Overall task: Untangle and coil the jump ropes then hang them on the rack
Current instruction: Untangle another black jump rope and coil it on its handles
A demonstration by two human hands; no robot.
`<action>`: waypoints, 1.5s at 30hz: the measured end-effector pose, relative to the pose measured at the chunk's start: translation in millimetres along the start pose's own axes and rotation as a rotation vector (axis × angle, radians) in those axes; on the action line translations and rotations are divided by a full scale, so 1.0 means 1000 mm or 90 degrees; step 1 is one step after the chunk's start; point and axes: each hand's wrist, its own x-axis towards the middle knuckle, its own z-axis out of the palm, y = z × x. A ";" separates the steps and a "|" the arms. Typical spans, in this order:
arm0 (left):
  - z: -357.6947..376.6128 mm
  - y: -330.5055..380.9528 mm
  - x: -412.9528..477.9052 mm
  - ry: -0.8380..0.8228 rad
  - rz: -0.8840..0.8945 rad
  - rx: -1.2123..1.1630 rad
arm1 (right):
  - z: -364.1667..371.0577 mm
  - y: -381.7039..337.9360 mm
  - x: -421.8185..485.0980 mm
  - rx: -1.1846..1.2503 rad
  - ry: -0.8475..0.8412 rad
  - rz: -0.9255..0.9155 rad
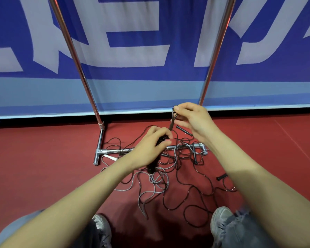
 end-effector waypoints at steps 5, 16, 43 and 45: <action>0.000 -0.003 0.003 0.044 0.011 -0.126 | 0.006 -0.009 -0.004 -0.027 -0.079 -0.044; 0.001 -0.007 0.020 0.188 -0.087 -0.218 | 0.010 -0.007 -0.005 -0.114 -0.014 -0.119; -0.031 -0.034 0.013 0.279 -0.307 -0.615 | 0.027 0.060 0.003 -0.535 -0.273 -0.070; -0.040 -0.043 0.013 0.242 -0.306 -0.587 | 0.037 0.067 0.008 -0.546 -0.254 -0.082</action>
